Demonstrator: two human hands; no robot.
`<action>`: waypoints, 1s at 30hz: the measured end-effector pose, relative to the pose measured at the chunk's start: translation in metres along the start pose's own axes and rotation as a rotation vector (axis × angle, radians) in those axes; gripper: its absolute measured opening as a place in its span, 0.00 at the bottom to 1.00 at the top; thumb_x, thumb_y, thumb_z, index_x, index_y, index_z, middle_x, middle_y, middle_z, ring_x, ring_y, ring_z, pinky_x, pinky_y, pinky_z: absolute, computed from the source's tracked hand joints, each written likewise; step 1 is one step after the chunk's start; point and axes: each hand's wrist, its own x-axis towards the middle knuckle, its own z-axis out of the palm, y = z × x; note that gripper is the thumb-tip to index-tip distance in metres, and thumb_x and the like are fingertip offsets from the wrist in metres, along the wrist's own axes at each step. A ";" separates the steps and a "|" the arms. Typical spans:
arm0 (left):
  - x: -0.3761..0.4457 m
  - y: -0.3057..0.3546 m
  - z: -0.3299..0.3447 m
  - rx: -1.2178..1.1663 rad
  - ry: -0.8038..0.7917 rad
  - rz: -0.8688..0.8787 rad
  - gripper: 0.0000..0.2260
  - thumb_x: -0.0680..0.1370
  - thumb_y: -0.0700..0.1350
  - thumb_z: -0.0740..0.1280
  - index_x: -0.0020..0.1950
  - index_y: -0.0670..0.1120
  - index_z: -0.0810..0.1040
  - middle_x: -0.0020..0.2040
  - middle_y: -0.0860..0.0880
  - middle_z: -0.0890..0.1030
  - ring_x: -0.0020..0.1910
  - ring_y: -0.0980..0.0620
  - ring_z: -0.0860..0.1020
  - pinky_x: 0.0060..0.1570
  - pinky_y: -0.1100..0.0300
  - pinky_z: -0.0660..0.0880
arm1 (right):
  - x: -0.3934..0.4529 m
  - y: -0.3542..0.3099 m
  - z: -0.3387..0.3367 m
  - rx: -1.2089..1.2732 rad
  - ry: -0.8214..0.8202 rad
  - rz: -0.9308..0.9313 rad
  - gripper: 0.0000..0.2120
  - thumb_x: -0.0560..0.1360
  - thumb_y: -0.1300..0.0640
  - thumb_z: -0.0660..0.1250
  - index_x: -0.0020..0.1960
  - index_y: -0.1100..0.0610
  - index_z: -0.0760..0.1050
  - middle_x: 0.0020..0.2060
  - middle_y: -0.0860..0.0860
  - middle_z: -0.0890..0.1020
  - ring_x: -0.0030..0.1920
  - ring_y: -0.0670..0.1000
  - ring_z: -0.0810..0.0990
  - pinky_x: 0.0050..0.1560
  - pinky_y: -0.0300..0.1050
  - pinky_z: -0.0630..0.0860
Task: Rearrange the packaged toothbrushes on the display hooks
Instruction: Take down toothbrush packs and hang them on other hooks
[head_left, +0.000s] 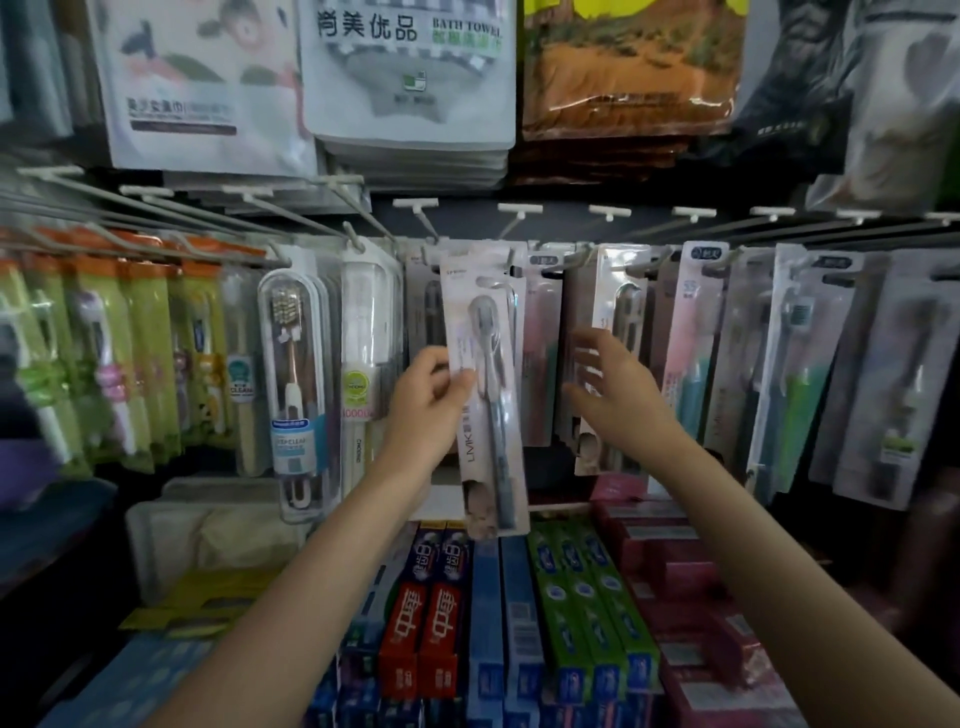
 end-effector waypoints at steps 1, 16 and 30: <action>0.004 0.001 0.003 -0.002 -0.003 0.011 0.05 0.79 0.42 0.61 0.52 0.42 0.72 0.46 0.41 0.81 0.42 0.44 0.76 0.46 0.48 0.73 | 0.003 0.002 0.003 0.032 0.002 0.038 0.25 0.76 0.66 0.62 0.71 0.61 0.60 0.67 0.56 0.69 0.68 0.52 0.67 0.65 0.39 0.63; 0.031 -0.015 0.006 0.289 0.038 0.254 0.06 0.80 0.41 0.60 0.55 0.43 0.72 0.46 0.47 0.81 0.40 0.53 0.78 0.40 0.61 0.73 | 0.050 0.025 0.062 0.048 -0.006 0.463 0.21 0.77 0.60 0.62 0.67 0.64 0.60 0.62 0.62 0.73 0.62 0.60 0.73 0.58 0.49 0.71; 0.034 -0.025 0.005 0.342 0.097 0.397 0.06 0.80 0.41 0.60 0.55 0.42 0.71 0.46 0.47 0.80 0.43 0.52 0.77 0.39 0.73 0.69 | -0.023 0.007 0.082 -0.103 0.204 0.098 0.33 0.75 0.72 0.59 0.75 0.60 0.48 0.69 0.60 0.66 0.57 0.59 0.75 0.51 0.50 0.76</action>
